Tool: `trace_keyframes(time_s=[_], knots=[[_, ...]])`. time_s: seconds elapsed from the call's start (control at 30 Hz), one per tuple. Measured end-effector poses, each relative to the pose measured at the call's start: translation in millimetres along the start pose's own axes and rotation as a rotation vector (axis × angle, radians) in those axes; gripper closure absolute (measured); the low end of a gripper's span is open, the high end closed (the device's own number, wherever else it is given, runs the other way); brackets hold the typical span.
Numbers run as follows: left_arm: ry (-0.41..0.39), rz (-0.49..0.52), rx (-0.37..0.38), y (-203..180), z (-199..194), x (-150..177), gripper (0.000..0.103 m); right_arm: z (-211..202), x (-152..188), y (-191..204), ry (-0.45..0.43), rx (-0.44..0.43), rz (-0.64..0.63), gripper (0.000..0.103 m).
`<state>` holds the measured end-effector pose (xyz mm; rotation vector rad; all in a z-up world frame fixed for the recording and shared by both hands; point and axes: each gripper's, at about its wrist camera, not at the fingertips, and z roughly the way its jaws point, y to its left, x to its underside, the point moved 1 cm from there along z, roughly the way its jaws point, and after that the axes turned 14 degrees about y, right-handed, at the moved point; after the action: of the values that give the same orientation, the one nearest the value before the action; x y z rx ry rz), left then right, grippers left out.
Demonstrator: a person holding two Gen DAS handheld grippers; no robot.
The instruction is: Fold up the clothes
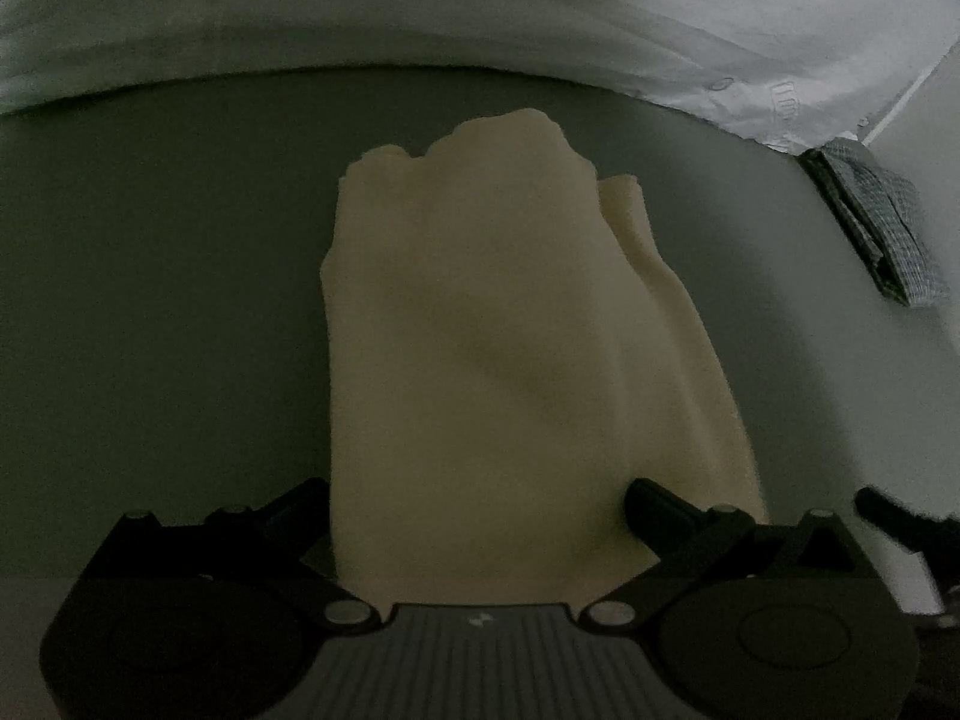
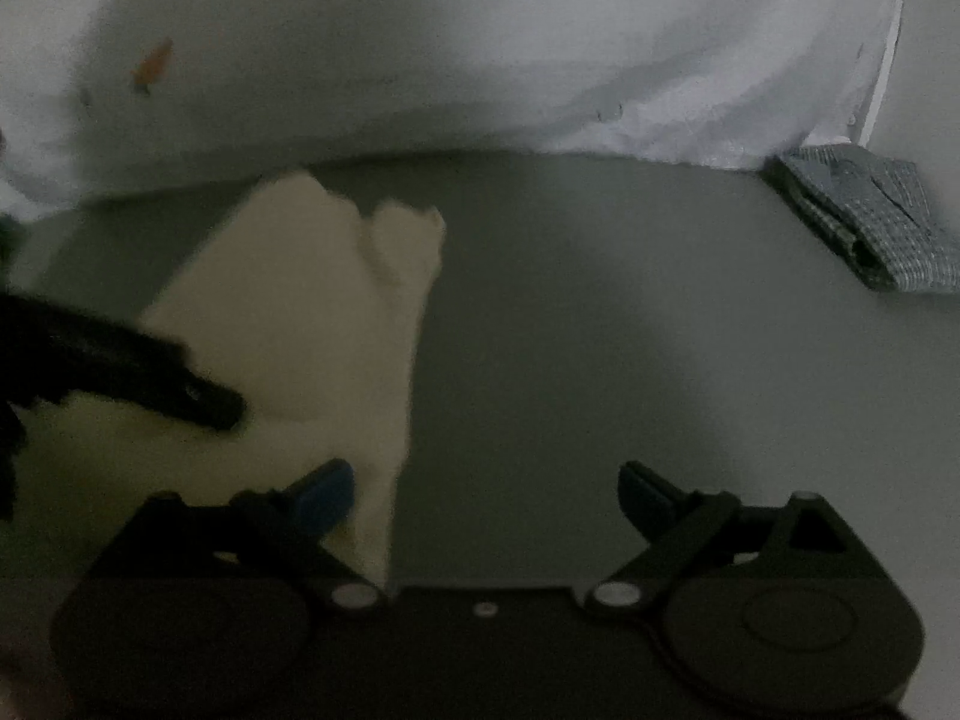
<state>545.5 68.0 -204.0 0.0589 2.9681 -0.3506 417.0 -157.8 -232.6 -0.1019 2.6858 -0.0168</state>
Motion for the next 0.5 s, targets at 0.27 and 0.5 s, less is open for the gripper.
trace_keyframes(time_s=[0.27,0.5], knots=[[-0.040,0.034,-0.027,6.9,-22.6,-2.2,0.000,1.6,-3.1,-22.7,0.029,-0.104,0.040,0.012],[-0.136,-0.104,0.064,41.1,-46.3,-21.4,0.000,-0.2,-23.1,-39.6,0.019,-0.261,0.110,0.018]])
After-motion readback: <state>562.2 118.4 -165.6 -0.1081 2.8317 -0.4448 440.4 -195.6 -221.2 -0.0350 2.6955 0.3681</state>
